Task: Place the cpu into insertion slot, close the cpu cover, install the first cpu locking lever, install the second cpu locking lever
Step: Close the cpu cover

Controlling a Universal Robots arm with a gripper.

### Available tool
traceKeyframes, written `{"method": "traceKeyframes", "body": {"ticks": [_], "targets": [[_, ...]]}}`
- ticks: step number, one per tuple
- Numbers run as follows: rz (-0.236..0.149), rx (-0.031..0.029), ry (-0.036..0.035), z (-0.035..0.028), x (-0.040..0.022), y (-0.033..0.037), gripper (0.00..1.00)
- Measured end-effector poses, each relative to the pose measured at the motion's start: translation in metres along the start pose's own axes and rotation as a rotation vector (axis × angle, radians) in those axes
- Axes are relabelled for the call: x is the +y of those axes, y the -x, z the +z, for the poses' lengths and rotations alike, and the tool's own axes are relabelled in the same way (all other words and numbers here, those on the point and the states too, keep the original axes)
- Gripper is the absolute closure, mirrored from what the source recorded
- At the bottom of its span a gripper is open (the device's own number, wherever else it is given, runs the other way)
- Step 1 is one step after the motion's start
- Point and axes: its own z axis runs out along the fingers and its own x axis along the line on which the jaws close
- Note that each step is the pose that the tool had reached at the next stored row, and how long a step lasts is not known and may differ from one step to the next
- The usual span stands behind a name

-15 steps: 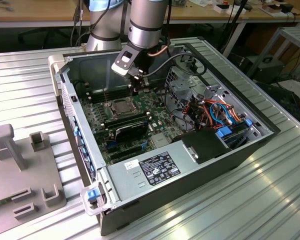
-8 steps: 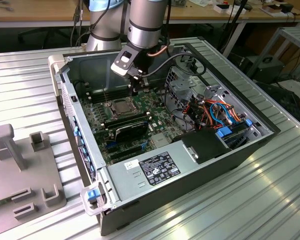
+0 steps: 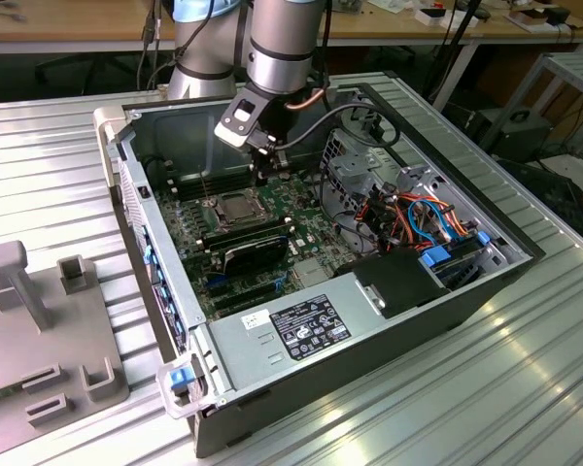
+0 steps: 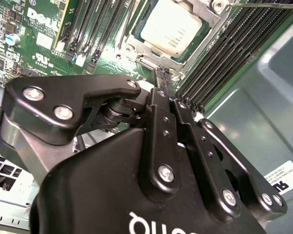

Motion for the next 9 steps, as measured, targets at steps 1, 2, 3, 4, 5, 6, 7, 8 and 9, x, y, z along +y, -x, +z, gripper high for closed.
{"method": "traceKeyframes", "body": {"ticks": [1, 2, 3, 4, 5, 6, 7, 8, 9], "targets": [[0.000, 0.0000, 0.0000, 0.0000, -0.0002, 0.0000, 0.89], [0.000, 0.0000, 0.0000, 0.0000, -0.0004, 0.0000, 0.89], [0.000, 0.0000, 0.0000, 0.0000, -0.0005, 0.0000, 0.89], [0.000, 0.0000, 0.0000, 0.0000, -0.0007, 0.0000, 0.89], [0.000, 0.0000, 0.0000, 0.0000, -0.0008, 0.0000, 0.89], [0.000, 0.0000, 0.0000, 0.0000, -0.0010, 0.0000, 0.89], [0.000, 0.0000, 0.0000, 0.0000, -0.0011, 0.0000, 0.89], [0.000, 0.0000, 0.0000, 0.0000, -0.0014, 0.0000, 0.89], [0.000, 0.0000, 0.0000, 0.0000, -0.0016, 0.0000, 0.89]]}}
